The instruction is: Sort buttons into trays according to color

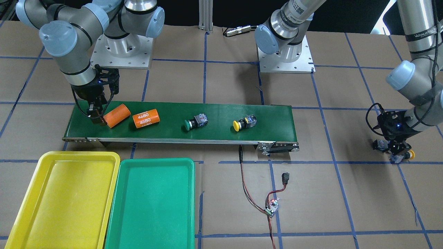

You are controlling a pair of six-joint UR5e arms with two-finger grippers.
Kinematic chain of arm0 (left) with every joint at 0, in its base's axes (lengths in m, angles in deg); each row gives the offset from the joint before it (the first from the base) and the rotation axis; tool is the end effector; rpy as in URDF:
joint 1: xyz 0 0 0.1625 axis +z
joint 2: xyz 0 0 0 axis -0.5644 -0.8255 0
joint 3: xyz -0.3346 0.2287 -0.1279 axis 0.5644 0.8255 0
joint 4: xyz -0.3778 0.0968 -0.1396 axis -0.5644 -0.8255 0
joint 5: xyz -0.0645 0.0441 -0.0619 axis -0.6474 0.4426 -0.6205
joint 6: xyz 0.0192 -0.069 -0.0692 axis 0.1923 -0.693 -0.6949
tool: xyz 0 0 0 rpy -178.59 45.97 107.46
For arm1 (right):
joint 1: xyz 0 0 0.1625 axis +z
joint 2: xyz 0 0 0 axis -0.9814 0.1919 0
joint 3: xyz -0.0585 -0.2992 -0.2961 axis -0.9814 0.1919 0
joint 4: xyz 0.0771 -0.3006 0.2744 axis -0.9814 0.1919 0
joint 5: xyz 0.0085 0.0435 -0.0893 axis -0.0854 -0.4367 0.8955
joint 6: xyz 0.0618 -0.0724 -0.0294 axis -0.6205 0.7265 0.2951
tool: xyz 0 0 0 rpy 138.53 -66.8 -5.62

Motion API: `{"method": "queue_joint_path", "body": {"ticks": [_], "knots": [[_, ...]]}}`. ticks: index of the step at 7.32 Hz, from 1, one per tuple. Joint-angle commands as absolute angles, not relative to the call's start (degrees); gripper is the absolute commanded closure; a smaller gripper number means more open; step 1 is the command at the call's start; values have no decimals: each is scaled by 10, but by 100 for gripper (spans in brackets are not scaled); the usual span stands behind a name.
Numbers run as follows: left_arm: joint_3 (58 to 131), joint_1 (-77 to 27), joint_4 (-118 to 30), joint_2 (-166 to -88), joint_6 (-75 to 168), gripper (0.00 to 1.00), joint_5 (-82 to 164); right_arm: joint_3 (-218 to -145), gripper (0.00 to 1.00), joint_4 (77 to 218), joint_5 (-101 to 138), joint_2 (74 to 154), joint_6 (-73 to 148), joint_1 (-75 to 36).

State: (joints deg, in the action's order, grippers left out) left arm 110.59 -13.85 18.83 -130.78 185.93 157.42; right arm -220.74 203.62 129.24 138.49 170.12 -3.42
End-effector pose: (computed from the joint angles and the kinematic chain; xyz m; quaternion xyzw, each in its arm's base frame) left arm 0.2790 -0.4993 0.1920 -0.6637 -0.7458 -0.0478 0.0312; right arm 0.0366 -0.4076 0.2551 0.7762 -0.6287 0.0362 0.0308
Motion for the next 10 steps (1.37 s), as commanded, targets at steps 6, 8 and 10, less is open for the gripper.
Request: {"method": "queue_joint_path", "body": {"ticks": [6, 8, 10], "knots": [[1108, -118, 255, -1330, 1913, 100, 1524, -2167, 0, 2040, 1293, 1345, 1657, -30], [1110, -141, 193, -1276, 1774, 100, 1515, -2168, 0, 2039, 1293, 1345, 1658, -27], [1107, -266, 97, -1191, 1634, 100, 1519, -2171, 0, 2038, 1292, 1346, 1656, -27]]}}
